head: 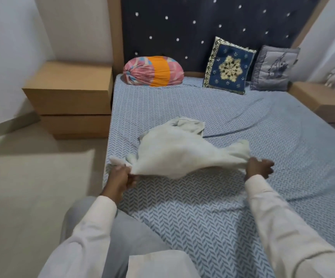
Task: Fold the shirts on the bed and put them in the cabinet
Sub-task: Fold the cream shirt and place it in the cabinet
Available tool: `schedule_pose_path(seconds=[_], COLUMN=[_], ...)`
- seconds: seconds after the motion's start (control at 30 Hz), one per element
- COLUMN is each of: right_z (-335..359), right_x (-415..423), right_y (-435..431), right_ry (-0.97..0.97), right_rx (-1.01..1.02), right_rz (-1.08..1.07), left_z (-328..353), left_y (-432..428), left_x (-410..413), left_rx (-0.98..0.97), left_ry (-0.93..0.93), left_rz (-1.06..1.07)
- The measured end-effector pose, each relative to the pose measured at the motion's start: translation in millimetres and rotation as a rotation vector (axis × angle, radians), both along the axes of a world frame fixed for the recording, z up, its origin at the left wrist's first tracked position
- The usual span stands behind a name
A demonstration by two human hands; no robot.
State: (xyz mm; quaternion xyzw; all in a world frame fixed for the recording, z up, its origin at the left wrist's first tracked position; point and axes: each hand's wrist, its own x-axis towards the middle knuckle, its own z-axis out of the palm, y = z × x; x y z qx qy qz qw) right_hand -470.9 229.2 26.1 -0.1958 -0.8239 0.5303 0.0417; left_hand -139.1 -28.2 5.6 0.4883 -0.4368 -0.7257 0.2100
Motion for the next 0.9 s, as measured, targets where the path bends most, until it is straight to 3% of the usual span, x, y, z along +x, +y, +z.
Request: schedule_pose_path(seconds=[0.1,0.2,0.3,0.37,0.4,0.47,0.57,0.63,0.73,0.8,0.9], right_z=[-25.4,-50.7,-47.2,-45.5,-49.4,-40.6,10.2,44.8,82.2,101.2,112.0], right_x=[29.6,56.0,93.6,113.6,115.0,109.3,86.9,67.2,35.7,23.0,11.0], right_y=[-5.6,-27.1,-54.2,-75.5,-84.8,-98.7,-103.1,-98.4,-82.9,-75.8,-69.5], right_ry=[-0.049,-0.073,-0.121,-0.002,0.117,0.252,-0.004,-0.217,-0.36,-0.382,-0.31], right_rx=[0.089,0.126,0.125,0.44,0.634,0.734,0.394,0.142,-0.02,-0.045,-0.083], right_rz=[0.23,0.666,1.245,1.599,1.656,1.619,1.533,1.455,1.433,1.481,1.45], left_z=[-12.9,-11.9,12.1,38.6,51.3,74.9,102.2,111.0,109.6,100.5,87.7], left_y=[15.5,12.5,14.9,17.4,16.7,10.0,-6.8,-20.4,-37.9,-42.8,-46.5], left_x=[5.3,13.1,11.8,2.1,-2.5,-12.5,-16.4,-14.0,-17.2,-24.2,-31.2], left_rx=[-0.133,-0.348,-0.323,-0.354,-0.382,-0.472,-0.665,-0.809,-0.928,-1.013,-1.196], left_ry=[-0.153,-0.216,-0.021,0.14,0.211,0.285,0.243,0.146,-0.091,-0.29,-0.408], left_rz=[-0.093,-0.149,-0.162,-0.146,-0.135,-0.114,-0.028,0.018,-0.127,-0.265,-0.251])
